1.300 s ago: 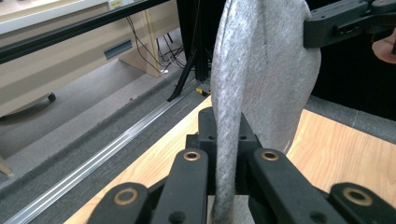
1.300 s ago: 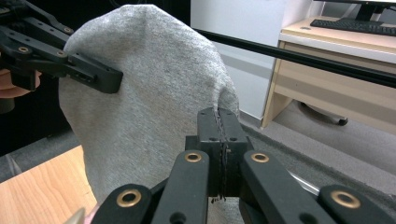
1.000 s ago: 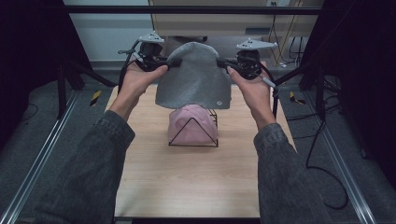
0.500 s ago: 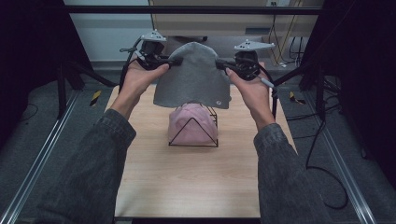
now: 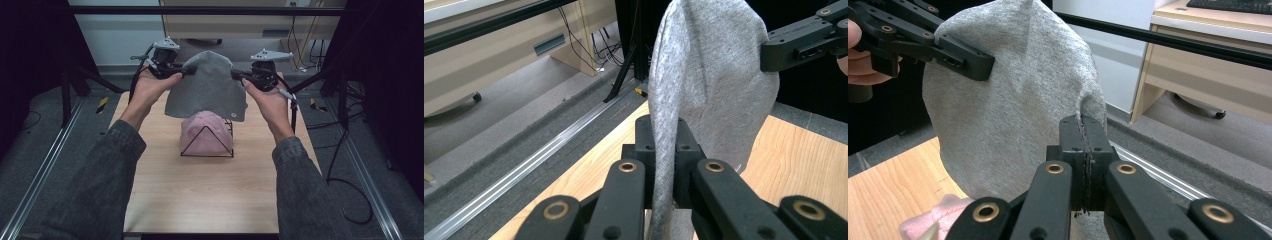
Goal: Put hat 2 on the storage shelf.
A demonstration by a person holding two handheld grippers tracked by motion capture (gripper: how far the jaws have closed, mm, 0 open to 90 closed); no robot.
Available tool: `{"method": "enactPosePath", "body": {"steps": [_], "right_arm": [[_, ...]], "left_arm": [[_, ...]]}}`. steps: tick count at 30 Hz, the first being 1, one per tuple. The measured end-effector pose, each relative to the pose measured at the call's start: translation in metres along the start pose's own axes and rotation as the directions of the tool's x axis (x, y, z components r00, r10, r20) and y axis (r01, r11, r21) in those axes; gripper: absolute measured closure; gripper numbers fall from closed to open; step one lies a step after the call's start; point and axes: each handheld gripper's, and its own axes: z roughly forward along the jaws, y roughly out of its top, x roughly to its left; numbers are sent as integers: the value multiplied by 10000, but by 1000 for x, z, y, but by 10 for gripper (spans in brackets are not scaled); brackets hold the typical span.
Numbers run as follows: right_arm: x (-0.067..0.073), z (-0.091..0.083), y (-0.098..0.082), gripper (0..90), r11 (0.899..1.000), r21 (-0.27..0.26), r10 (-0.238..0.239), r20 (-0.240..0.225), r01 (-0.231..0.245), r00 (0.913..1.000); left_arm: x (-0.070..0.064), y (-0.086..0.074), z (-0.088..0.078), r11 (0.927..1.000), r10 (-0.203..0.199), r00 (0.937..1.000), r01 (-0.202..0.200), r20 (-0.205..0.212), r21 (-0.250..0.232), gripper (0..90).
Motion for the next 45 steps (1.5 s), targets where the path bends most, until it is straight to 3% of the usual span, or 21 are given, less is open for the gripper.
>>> {"method": "enactPosePath", "body": {"steps": [20,34,38,45], "right_arm": [[1,8,-32,900,9987,495,119,-130,-112,9998],[9,24,-72,900,9921,1243,187,-195,-162,9996],[12,27,-83,900,9899,1402,276,-276,-234,9992],[16,32,-98,900,9866,1603,381,-374,-317,9986]], "left_arm": [[1,-31,14,9989,-111,9997,101,204,460,850],[-5,-76,23,9944,-485,9982,449,358,955,844],[-9,-87,25,9918,-327,9990,288,290,1245,843],[-12,-104,27,9902,-567,9978,518,346,1297,843]]}}
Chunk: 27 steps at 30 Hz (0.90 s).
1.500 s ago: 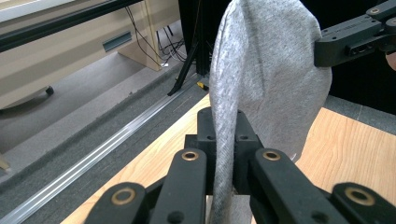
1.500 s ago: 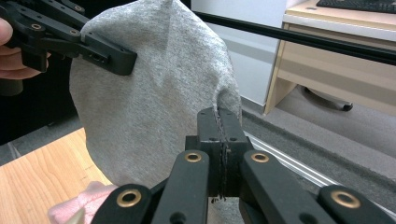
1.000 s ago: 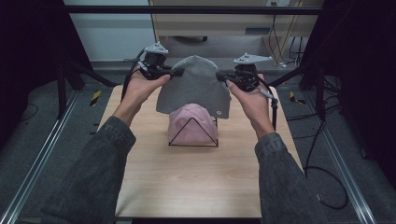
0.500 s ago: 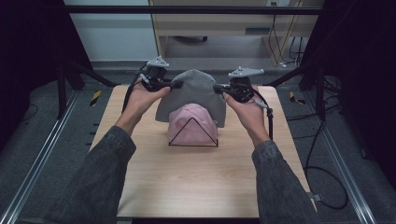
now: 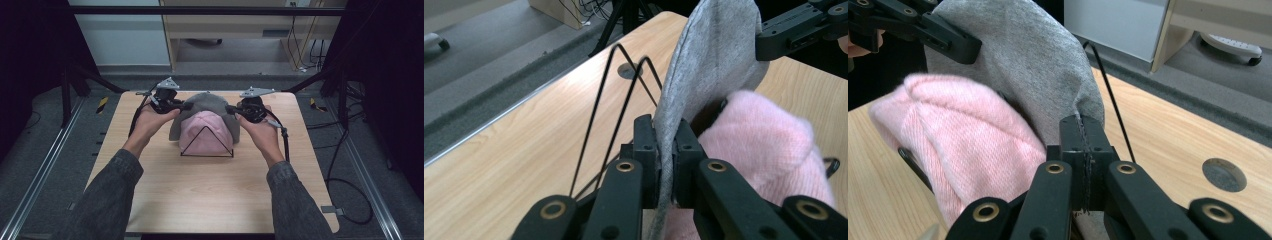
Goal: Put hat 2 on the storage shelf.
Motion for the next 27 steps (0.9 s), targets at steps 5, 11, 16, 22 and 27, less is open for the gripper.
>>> {"method": "enactPosePath", "body": {"steps": [5,11,16,22,27], "right_arm": [[1,1,-3,900,10000,43,13,0,-13,10000],[1,3,-8,900,9998,187,72,-6,-72,10000],[1,6,-12,900,9997,230,122,-20,-121,9999],[1,8,-17,900,9990,377,246,-20,-245,9997],[-1,10,-21,900,9984,440,368,-40,-366,9993]], "left_arm": [[-1,-8,3,9998,-140,9999,140,14,-112,843],[0,-15,4,9995,-286,9996,287,53,-143,842],[0,-20,4,9993,-367,9993,368,36,-115,837],[2,-27,5,9985,-528,9986,529,84,-112,827],[1,-30,6,9985,-534,9985,536,138,-78,828]]}}
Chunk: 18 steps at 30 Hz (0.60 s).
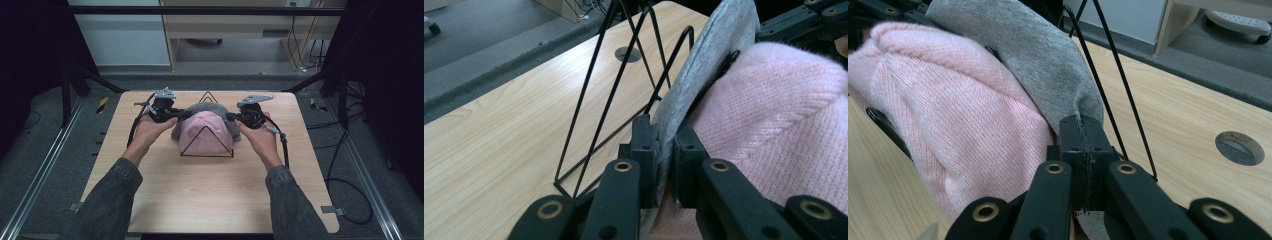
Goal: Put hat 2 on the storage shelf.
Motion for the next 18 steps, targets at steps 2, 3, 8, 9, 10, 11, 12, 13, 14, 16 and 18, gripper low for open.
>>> {"method": "enactPosePath", "body": {"steps": [2,3,8,9,10,11,12,13,14,16,18], "right_arm": [[-1,0,-1,899,10000,40,10,38,-11,10000],[-1,0,-2,882,10000,58,63,73,-64,10000],[-2,-5,-5,748,9999,54,103,180,-104,9998],[-2,-6,-6,721,9999,54,148,215,-149,9997],[-1,-8,-6,693,9999,76,142,275,-144,9995],[-1,-11,-6,669,9999,50,127,361,-129,9993],[-1,-14,-6,659,9999,-19,140,416,-140,9990],[-1,-16,-6,642,9999,-101,118,451,-113,9989],[-1,-19,-6,618,9998,-123,188,503,-182,9986],[-2,-24,-7,582,9996,-223,173,599,-160,9981],[-2,-29,-7,551,9995,-268,165,665,-148,9976]], "left_arm": [[0,-2,0,10000,-62,10000,62,-1,-16,820],[-1,-3,0,10000,-91,9999,90,-67,-26,808],[-3,-6,-5,9994,-220,9985,207,-496,-274,677],[-3,-7,-8,9990,-275,9978,255,-598,-355,644],[-4,-7,-10,9987,-300,9974,273,-655,-420,631],[-5,-7,-12,9989,-231,9969,199,-747,-435,609],[-6,-7,-14,9989,-149,9964,111,-839,-456,585],[-7,-7,-17,9989,-116,9958,74,-911,-462,568],[-7,-7,-19,9989,-59,9949,13,-1005,-463,547],[-8,-7,-24,9986,-81,9930,19,-1179,-529,518],[-8,-7,-29,9982,-154,9904,73,-1375,-587,487]]}}
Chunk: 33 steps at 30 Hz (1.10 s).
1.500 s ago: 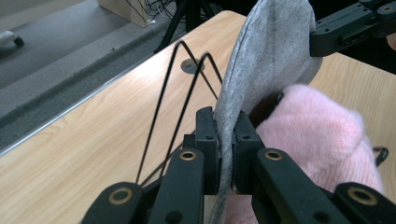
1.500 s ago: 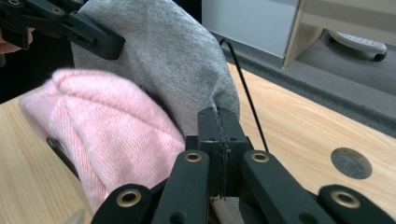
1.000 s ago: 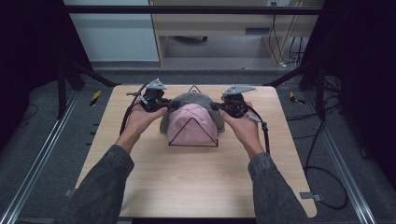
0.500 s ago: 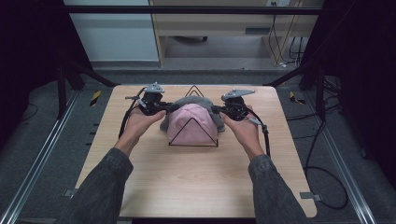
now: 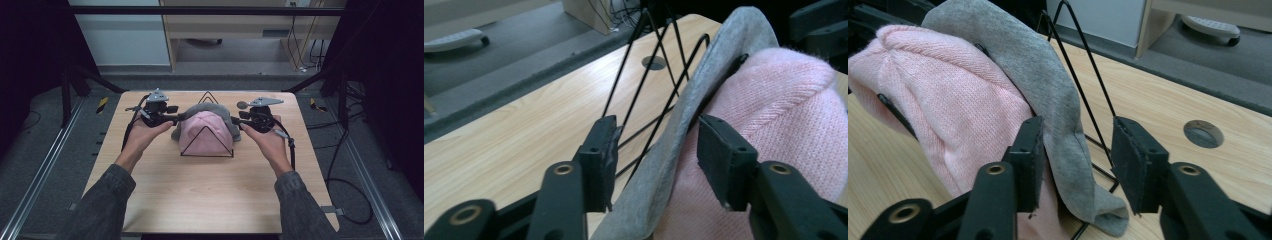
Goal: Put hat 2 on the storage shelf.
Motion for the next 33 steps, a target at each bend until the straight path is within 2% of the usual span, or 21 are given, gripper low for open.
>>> {"method": "enactPosePath", "body": {"steps": [5,7,11,14,18,23,24,26,33], "right_arm": [[2,-15,-2,432,9998,-207,-72,218,76,9997],[4,-22,-3,389,9997,-205,-141,342,148,9993],[6,-37,-10,335,9990,-363,-235,567,256,9981],[7,-46,-17,295,9988,-373,-285,736,313,9969],[6,-52,-28,229,9997,-73,-244,808,250,9964],[6,-58,-41,190,9993,233,-327,939,306,9950],[6,-59,-44,184,9993,232,-323,913,303,9953],[6,-61,-48,169,9992,314,-281,906,253,9955],[4,-66,-59,139,9990,389,-238,1024,199,9945]], "left_arm": [[-2,-1,-14,9999,120,9993,-119,-345,21,389],[-4,-3,-21,10000,36,9994,-38,-338,-64,339],[-9,-11,-34,9997,195,9984,-188,-525,135,225],[-14,-21,-42,9997,157,9987,-147,-477,201,168],[-19,-41,-50,9999,-21,9997,25,-256,141,129],[-26,-65,-54,9992,-106,9999,107,-26,378,101],[-28,-68,-55,9988,-17,10000,21,-70,495,97],[-31,-73,-55,9977,156,9998,-146,-152,660,92],[-41,-80,-56,9943,426,9991,-422,-24,980,80]]}}
